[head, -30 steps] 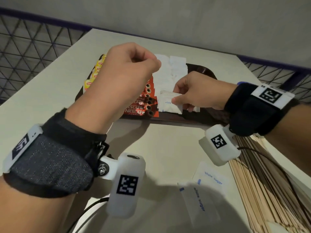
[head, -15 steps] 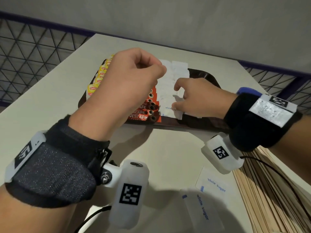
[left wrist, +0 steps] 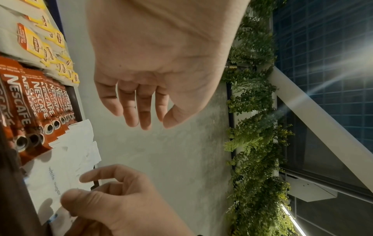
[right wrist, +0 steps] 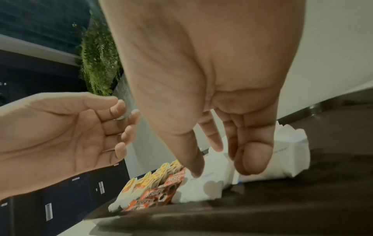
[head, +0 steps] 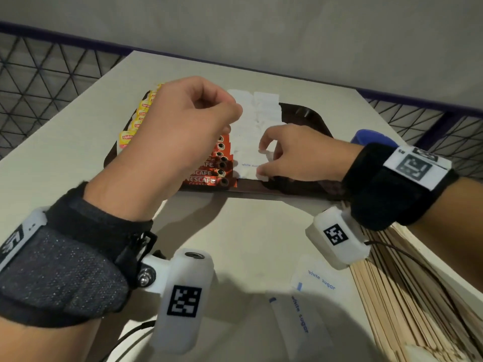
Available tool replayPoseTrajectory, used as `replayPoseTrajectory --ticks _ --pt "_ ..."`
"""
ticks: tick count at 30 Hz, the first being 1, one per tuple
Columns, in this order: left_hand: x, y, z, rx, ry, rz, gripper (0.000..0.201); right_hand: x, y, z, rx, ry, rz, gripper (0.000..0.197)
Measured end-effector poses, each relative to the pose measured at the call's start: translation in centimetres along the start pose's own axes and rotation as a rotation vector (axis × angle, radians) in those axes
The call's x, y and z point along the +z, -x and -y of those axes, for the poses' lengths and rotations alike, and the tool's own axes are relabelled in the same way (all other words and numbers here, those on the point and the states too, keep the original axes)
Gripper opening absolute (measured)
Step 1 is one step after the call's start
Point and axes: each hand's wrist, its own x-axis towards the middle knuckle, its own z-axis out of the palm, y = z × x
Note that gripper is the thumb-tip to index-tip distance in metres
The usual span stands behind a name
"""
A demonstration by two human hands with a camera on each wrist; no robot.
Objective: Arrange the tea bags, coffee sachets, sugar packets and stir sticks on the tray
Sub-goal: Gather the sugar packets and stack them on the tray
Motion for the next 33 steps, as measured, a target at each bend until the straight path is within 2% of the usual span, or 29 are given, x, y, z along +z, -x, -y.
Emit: replayPoseTrajectory --ticks 3,6,9,13,15,18,19,20,22,27,30,33 --pt "-0.1 -0.1 -0.1 0.007 0.016 0.021 0.001 -0.8 0.7 -1.3 0.008 -0.014 -0.019 0.025" --pt "-0.2 0.0 0.1 0.01 0.013 0.039 0.003 -0.6 1.2 -2.2 0.009 0.042 0.051 0.016" --pt "0.1 0.3 0.3 0.02 0.004 0.063 0.002 -0.4 1.5 -2.4 0.006 0.052 0.052 0.012" --pt "0.3 0.9 0.3 0.032 -0.038 0.123 0.005 -1.7 4.4 -1.5 -0.035 0.082 -0.015 0.017" --pt "0.3 1.2 0.3 0.019 -0.169 0.277 0.016 -2.3 7.2 -0.7 -0.059 0.084 0.052 0.024" --pt "0.4 2.0 -0.2 -0.055 -0.406 0.742 0.048 -2.0 12.1 0.7 -0.092 0.184 0.299 0.043" --pt "0.5 2.3 -0.6 -0.089 -0.482 0.875 0.055 -1.4 13.4 0.9 -0.105 0.265 0.335 0.051" --pt "0.8 2.6 -0.8 -0.111 -0.56 0.951 0.058 -0.6 14.3 0.9 -0.115 0.352 0.343 0.057" --pt "1.3 3.2 -1.0 -0.118 -0.715 0.985 0.058 0.8 15.2 0.6 -0.111 0.409 0.336 0.058" --pt "3.5 6.2 -0.3 -0.051 -1.046 1.07 0.071 1.5 15.2 -0.2 0.008 0.163 0.385 0.044" --pt "4.6 7.5 -0.6 -0.01 -1.09 1.122 0.062 1.2 14.9 -0.2 0.014 0.126 0.394 0.039" --pt "4.8 7.8 -0.7 0.037 -1.123 1.105 0.049 -0.1 13.7 -0.7 0.046 0.028 0.4 0.038"
